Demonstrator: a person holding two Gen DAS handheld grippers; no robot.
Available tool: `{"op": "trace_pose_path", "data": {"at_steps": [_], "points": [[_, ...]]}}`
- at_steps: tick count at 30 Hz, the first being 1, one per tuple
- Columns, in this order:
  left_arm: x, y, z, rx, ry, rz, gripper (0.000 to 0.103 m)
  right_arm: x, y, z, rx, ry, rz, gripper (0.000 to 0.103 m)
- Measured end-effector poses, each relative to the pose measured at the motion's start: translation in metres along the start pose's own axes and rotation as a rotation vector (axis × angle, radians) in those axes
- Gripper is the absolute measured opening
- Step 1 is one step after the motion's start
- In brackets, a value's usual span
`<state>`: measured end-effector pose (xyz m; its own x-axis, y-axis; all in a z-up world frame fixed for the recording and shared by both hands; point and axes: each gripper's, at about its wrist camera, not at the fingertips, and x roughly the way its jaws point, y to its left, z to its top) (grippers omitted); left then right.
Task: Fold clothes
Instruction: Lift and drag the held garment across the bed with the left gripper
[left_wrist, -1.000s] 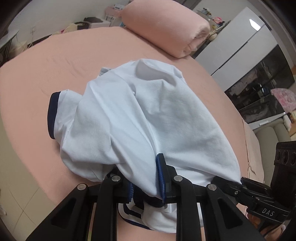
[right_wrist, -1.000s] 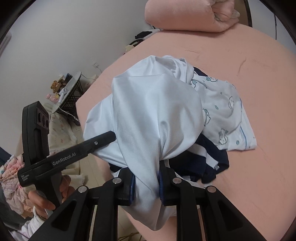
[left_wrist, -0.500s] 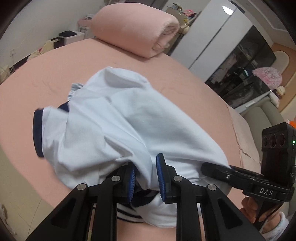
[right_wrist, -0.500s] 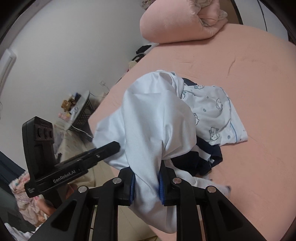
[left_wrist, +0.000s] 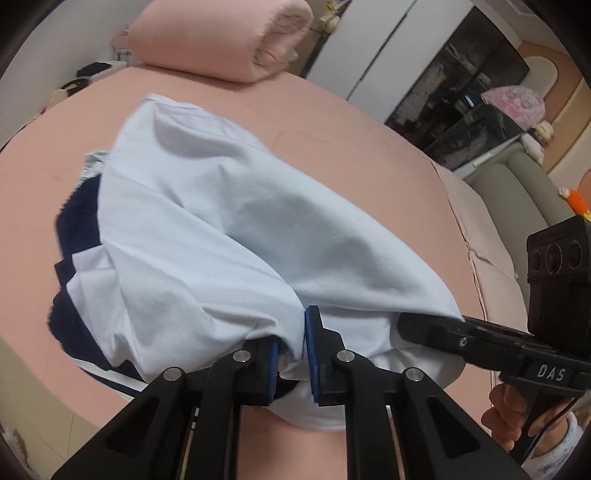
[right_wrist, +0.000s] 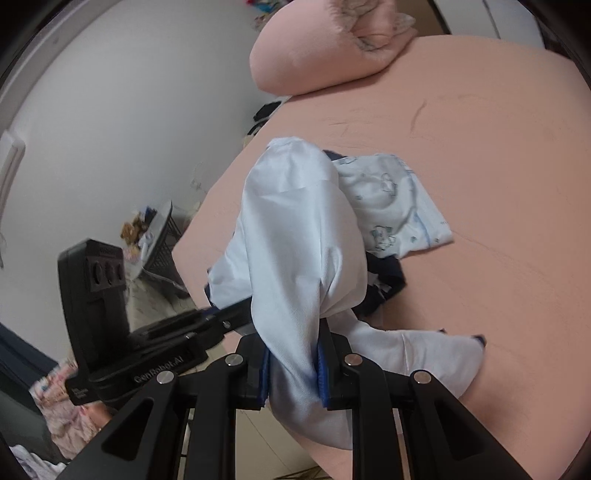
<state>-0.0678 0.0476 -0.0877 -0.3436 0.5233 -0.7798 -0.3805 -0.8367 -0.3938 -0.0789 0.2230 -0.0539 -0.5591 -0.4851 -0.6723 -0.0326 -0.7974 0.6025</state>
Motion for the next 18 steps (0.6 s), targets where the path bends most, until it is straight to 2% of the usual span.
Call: {"op": "trace_pose_path", "data": {"at_steps": [9, 18], "points": [[0.032, -0.044, -0.010, 0.073, 0.088, -0.074, 0.011, -0.044, -0.048, -0.026, 0.143, -0.093, 0.032, 0.018], [0.056, -0.086, -0.027, 0.178, 0.150, -0.096, 0.011, -0.071, -0.068, -0.046, 0.175, -0.128, -0.018, 0.018]]}}
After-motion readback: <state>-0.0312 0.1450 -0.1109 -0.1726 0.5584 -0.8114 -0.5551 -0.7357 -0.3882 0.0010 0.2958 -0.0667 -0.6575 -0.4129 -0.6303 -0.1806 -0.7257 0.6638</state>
